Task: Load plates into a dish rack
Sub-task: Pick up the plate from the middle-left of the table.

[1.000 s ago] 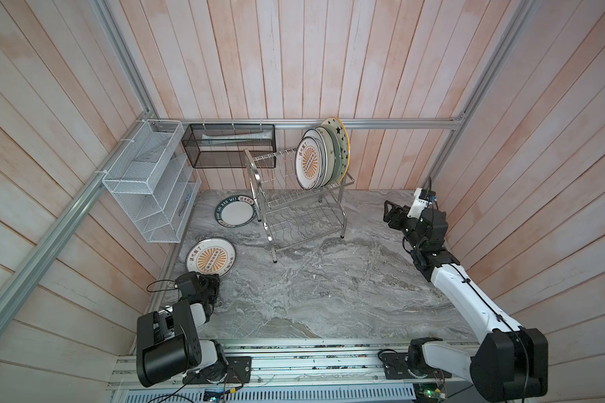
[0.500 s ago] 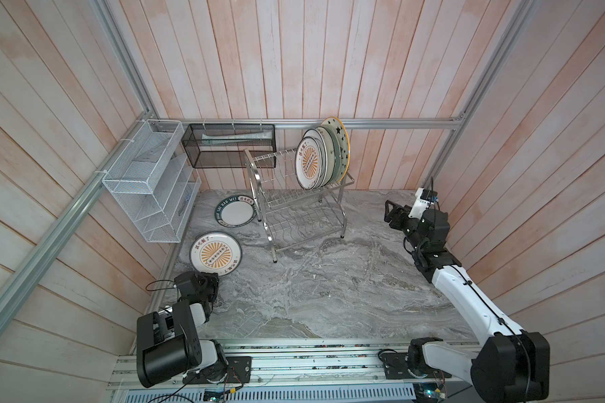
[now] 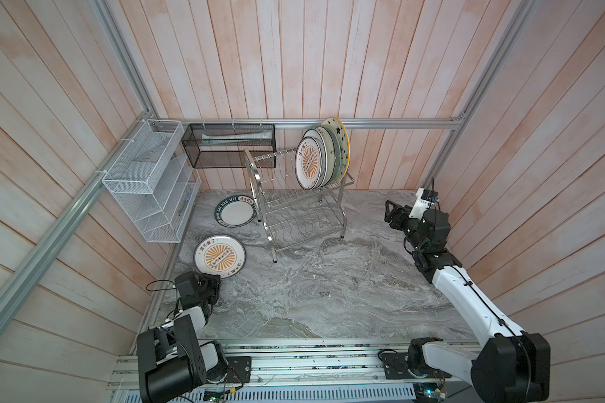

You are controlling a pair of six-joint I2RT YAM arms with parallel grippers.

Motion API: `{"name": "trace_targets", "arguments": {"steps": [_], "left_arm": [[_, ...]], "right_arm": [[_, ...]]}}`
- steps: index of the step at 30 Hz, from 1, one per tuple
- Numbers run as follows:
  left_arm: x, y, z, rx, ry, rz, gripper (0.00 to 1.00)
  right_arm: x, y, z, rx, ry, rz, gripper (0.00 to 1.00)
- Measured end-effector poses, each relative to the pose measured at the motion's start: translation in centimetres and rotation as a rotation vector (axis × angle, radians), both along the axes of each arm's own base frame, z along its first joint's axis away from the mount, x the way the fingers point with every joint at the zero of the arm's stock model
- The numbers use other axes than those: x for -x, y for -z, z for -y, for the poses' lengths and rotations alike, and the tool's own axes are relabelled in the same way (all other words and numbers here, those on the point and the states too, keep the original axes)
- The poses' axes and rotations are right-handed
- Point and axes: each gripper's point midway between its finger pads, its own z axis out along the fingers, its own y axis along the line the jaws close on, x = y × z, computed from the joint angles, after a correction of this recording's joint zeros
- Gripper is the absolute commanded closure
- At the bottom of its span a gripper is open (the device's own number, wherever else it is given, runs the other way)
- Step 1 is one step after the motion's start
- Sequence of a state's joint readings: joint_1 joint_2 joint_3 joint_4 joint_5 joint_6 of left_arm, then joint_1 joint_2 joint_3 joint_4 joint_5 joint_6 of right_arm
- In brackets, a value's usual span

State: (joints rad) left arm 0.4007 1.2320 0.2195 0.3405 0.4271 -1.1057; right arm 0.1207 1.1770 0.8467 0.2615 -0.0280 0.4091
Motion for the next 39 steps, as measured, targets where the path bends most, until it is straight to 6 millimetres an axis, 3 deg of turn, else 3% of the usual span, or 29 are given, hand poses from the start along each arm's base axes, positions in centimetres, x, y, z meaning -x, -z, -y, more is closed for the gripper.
{"name": "trace_targets", "arguments": {"steps": [14,27,34,39], "left_arm": [[-0.2,-4.1,1.8,0.004,0.123,0.073,1.0],[1.7,-6.0,4.4,0.029,0.245,0.107,1.0],[2.3,-8.0,5.4,0.023,0.291,0.18,1.0],[2.7,-8.2,6.1,0.036,0.328,0.186,1.0]], "right_arm": [[0.1,0.0,-0.5,-0.021,-0.024,-0.003,0.24],[-0.1,1.3,-3.8,-0.028,-0.148,-0.036,0.24],[-0.2,1.0,-5.3,-0.027,-0.183,-0.033,0.24],[-0.2,0.8,-5.9,-0.029,-0.196,-0.028,0.24]]}}
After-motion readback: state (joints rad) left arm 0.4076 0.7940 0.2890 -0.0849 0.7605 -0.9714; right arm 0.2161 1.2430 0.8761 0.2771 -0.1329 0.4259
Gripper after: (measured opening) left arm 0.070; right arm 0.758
